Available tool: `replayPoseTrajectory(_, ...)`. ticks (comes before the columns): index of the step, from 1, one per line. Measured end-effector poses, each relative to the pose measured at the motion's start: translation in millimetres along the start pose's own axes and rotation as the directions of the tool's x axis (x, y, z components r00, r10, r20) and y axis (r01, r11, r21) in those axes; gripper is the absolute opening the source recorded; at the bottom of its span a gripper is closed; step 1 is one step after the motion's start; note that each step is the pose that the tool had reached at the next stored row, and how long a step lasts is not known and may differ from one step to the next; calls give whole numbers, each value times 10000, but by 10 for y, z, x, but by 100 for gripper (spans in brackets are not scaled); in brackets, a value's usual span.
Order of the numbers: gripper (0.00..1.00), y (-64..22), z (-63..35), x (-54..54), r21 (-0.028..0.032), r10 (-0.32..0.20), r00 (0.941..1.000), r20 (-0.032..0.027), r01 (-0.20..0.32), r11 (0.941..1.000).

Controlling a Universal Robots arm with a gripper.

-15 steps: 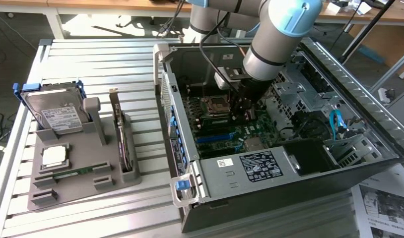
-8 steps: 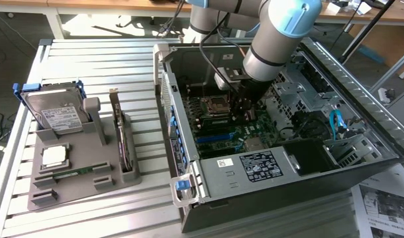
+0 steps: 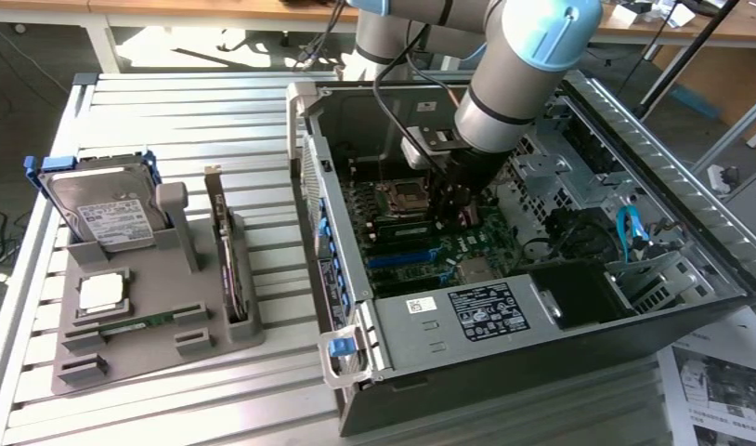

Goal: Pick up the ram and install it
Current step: 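Insert the ram into the slot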

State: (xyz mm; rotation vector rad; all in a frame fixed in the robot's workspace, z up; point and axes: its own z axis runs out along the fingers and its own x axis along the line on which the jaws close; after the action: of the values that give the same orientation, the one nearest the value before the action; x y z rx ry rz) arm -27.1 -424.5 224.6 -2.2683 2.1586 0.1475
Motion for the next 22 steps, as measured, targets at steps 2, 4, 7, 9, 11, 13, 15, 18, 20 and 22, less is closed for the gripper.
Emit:
replayPoseTrajectory(2, 28, 0, 0, 0, 0, 0, 10000, 0, 0, 10000)
replayPoseTrajectory(4, 28, 0, 0, 0, 0, 0, 10000, 1, 0, 10000)
replayPoseTrajectory(7, 28, 0, -5, 0, -1, 0, 10000, 0, 0, 10000)
replayPoseTrajectory(9, 28, 1, -21, -1, 0, 0, 10000, 0, 0, 10000)
replayPoseTrajectory(11, 28, 3, -51, -4, 0, 0, 10000, 1, 0, 10000)
replayPoseTrajectory(13, 28, 5, -92, -7, 0, 0, 10000, 2, 0, 10000)
replayPoseTrajectory(15, 28, 17, -296, -22, 0, 0, 10000, 1, 0, 10000)
replayPoseTrajectory(18, 28, 36, -598, -44, -2, 0, 10000, -1, 0, 10000)
replayPoseTrajectory(20, 28, 35, -597, -44, 0, 0, 10000, 1, 0, 10000)
replayPoseTrajectory(22, 11, 35, -597, -44, 0, 0, 10000, 1, 0, 10000)
